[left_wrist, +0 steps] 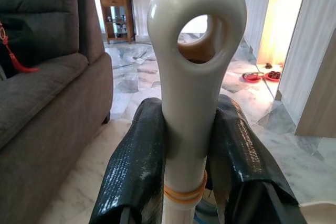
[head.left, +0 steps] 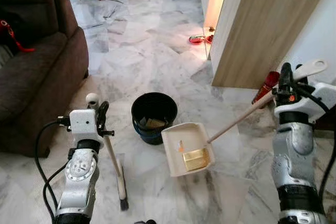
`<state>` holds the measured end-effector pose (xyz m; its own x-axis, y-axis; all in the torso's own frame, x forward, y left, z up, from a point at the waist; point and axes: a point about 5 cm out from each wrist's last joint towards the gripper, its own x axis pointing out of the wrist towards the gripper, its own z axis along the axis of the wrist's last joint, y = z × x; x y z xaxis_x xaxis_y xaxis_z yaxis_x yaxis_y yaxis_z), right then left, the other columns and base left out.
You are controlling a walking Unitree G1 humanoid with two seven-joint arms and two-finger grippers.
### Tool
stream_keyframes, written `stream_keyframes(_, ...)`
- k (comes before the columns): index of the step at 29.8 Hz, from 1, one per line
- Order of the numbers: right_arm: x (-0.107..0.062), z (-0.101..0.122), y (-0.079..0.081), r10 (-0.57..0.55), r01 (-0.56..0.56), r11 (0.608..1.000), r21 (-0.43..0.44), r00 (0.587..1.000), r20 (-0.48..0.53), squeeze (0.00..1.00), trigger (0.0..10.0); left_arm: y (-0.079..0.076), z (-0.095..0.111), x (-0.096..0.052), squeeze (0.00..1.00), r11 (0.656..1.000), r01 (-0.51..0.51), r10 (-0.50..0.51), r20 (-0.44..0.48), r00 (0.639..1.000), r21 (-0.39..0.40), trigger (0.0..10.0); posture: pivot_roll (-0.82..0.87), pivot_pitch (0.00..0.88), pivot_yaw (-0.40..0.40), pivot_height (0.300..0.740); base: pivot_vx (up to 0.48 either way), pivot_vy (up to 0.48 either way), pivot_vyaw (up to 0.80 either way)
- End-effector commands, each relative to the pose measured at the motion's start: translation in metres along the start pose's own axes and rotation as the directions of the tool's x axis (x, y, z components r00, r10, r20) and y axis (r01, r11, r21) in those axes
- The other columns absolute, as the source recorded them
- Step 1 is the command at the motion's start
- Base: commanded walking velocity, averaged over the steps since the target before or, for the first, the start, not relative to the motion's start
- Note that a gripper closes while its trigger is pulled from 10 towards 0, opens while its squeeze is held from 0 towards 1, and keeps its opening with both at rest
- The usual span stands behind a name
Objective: Sweep floor
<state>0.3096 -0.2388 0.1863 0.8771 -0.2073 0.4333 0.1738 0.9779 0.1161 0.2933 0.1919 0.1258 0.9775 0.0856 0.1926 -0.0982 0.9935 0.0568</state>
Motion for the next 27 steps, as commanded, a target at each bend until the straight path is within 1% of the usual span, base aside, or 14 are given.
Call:
stream_keyframes(1,-0.004,0.022,0.002,0.004,-0.002,1.0,-0.028,0.997,0.072,0.0,10.0,-0.001,0.007,0.004,0.0,1.0,0.014,-0.014,0.045,0.999,0.003,10.0,-0.03,0.055,0.014,0.74,0.0,0.0,0.0)
stream_keyframes(2,-0.004,0.022,0.002,0.004,-0.002,1.0,-0.028,0.997,0.072,0.0,10.0,-0.001,0.007,0.004,0.0,1.0,0.014,-0.014,0.045,0.999,0.003,10.0,-0.03,0.055,0.014,0.74,0.0,0.0,0.0)
stream_keyframes(3,-0.011,0.03,0.002,0.021,-0.017,0.999,-0.048,0.997,0.079,0.0,10.0,0.0,0.007,0.004,0.0,1.0,0.016,-0.016,0.044,0.999,0.005,10.0,-0.04,0.054,0.018,0.74,0.0,0.0,0.0)
stream_keyframes(7,-0.018,0.042,0.008,0.056,-0.051,0.997,-0.061,0.994,0.089,0.0,10.0,0.0,0.006,0.005,0.0,1.0,0.019,-0.019,0.042,0.999,0.007,10.0,-0.04,0.055,0.019,0.74,0.0,0.0,0.0)
stream_keyframes(9,-0.021,0.055,0.018,0.097,-0.09,0.994,-0.068,0.989,0.108,0.0,10.0,0.0,0.006,0.006,0.0,1.0,0.022,-0.022,0.042,0.999,0.009,10.0,-0.04,0.054,0.023,0.74,0.0,0.0,0.0)
stream_keyframes(12,-0.013,0.078,0.035,0.15,-0.144,0.989,-0.045,0.973,0.176,0.0,10.0,0.0,0.006,0.006,0.0,1.0,0.024,-0.025,0.042,0.999,0.012,10.0,-0.04,0.051,0.023,0.74,0.0,0.0,0.0)
stream_keyframes(13,-0.013,0.078,0.035,0.15,-0.144,0.989,-0.045,0.973,0.176,0.0,10.0,0.0,0.006,0.006,0.0,1.0,0.024,-0.025,0.042,0.999,0.012,10.0,-0.04,0.051,0.023,0.74,0.0,0.0,0.0)
stream_keyframes(15,-0.006,0.09,0.046,0.177,-0.178,0.984,-0.014,0.962,0.206,0.0,10.0,0.0,0.007,0.007,0.0,1.0,0.025,-0.026,0.044,0.999,0.015,10.0,-0.04,0.051,0.024,0.74,0.0,0.0,0.0)
stream_keyframes(19,-0.001,0.097,0.055,0.199,-0.206,0.978,0.01,0.955,0.218,0.0,10.0,0.0,0.007,0.006,0.0,1.0,0.025,-0.026,0.045,0.999,0.017,10.0,-0.03,0.046,0.022,0.74,0.0,0.0,0.0)
stream_keyframes(20,0.001,0.1,0.06,0.21,-0.221,0.975,0.023,0.953,0.22,0.0,10.0,0.001,0.007,0.006,0.0,1.0,0.025,-0.026,0.045,0.999,0.018,10.0,-0.03,0.046,0.022,0.74,0.0,0.0,0.0)
stream_keyframes(21,0.006,0.107,0.071,0.218,-0.235,0.971,0.047,0.949,0.228,0.0,10.0,0.0,0.007,0.006,0.0,1.0,0.025,-0.025,0.047,0.999,0.018,10.0,-0.03,0.035,0.017,0.74,0.0,0.0,0.0)
stream_keyframes(23,0.006,0.109,0.073,0.216,-0.234,0.971,0.056,0.95,0.227,0.0,10.0,0.0,0.007,0.006,0.0,1.0,0.025,-0.026,0.048,0.999,0.018,10.0,-0.03,0.035,0.017,0.74,0.0,0.0,0.0)
stream_keyframes(24,0.01,0.11,0.08,0.21,-0.235,0.968,0.091,0.951,0.227,0.0,10.0,0.0,0.007,0.006,0.0,0.999,0.025,-0.026,0.051,0.998,0.021,10.0,-0.02,0.027,0.012,0.74,0.0,0.0,0.0)
stream_keyframes(27,0.013,0.11,0.09,0.213,-0.245,0.961,0.129,0.951,0.224,0.0,10.0,0.0,0.007,0.005,0.0,0.999,0.023,-0.024,0.053,0.998,0.023,10.0,-0.01,0.022,0.009,0.74,0.0,0.0,0.0)
